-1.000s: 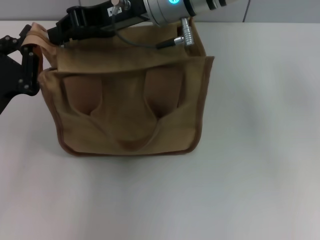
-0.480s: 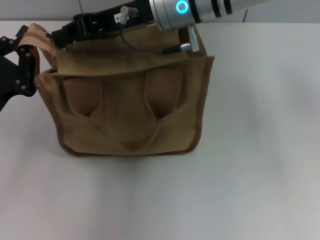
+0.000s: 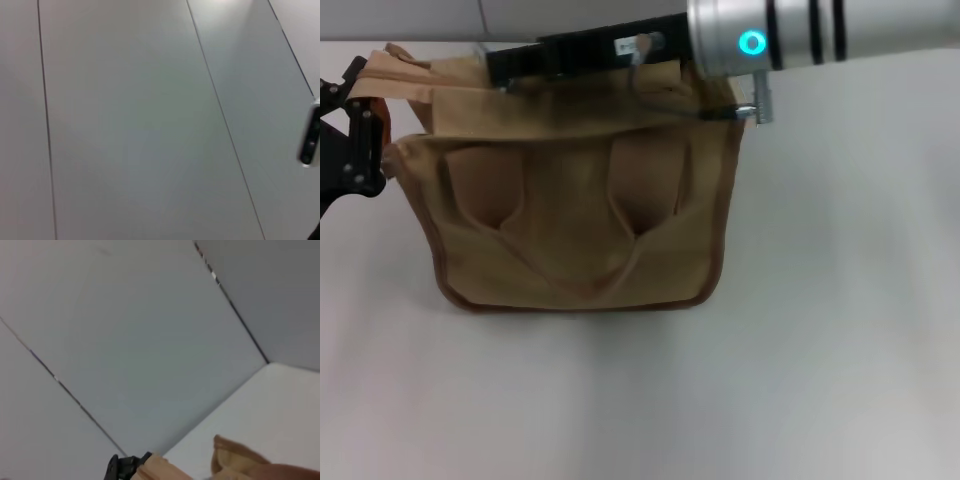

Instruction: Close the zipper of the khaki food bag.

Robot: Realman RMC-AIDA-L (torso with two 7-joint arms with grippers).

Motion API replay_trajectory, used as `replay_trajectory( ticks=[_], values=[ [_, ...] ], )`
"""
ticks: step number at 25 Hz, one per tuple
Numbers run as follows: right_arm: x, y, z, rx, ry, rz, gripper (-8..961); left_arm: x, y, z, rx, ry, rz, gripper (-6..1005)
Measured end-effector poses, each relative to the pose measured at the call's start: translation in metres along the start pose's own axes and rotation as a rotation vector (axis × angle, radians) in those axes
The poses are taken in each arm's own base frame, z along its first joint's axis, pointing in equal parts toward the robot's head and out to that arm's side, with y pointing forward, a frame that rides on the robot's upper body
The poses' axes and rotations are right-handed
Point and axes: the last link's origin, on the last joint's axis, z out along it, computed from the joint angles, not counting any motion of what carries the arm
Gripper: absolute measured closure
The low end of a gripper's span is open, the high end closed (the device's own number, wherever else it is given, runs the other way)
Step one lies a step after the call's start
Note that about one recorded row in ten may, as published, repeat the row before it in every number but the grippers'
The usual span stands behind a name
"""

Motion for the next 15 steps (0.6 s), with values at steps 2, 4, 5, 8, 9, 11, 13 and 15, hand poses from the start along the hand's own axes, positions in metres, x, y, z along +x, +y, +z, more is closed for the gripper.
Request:
replay_trajectory(
  ticks=[2, 4, 5, 8, 9, 11, 13, 15],
  values=[
    [0.005, -0.004, -0.009, 0.006, -0.030, -0.013, 943, -0.001, -0.001, -0.001, 0.008, -0.008, -0.001, 881],
    [0.009, -0.007, -0.019, 0.017, -0.057, -0.025, 942, -0.001, -0.001, -0.001, 0.010, -0.010, -0.001, 879],
    [0.012, -0.009, -0.024, 0.024, -0.069, -0.032, 942, -0.002, -0.001, -0.001, 0.011, -0.014, -0.001, 879],
    [0.021, -0.014, -0.042, 0.052, -0.108, -0.053, 942, -0.004, -0.002, -0.002, 0.019, -0.031, -0.005, 877],
    [0.024, -0.015, -0.047, 0.060, -0.121, -0.058, 942, -0.005, -0.002, -0.002, 0.022, -0.037, -0.005, 876],
    [0.029, -0.017, -0.058, 0.072, -0.149, -0.070, 942, -0.006, -0.003, -0.002, 0.030, -0.045, -0.004, 875],
    [0.034, -0.017, -0.067, 0.079, -0.169, -0.084, 942, -0.007, -0.004, -0.003, 0.037, -0.052, -0.003, 873],
    [0.040, -0.018, -0.075, 0.090, -0.180, -0.092, 942, -0.008, -0.005, -0.002, 0.042, -0.060, -0.003, 872]
  ],
)
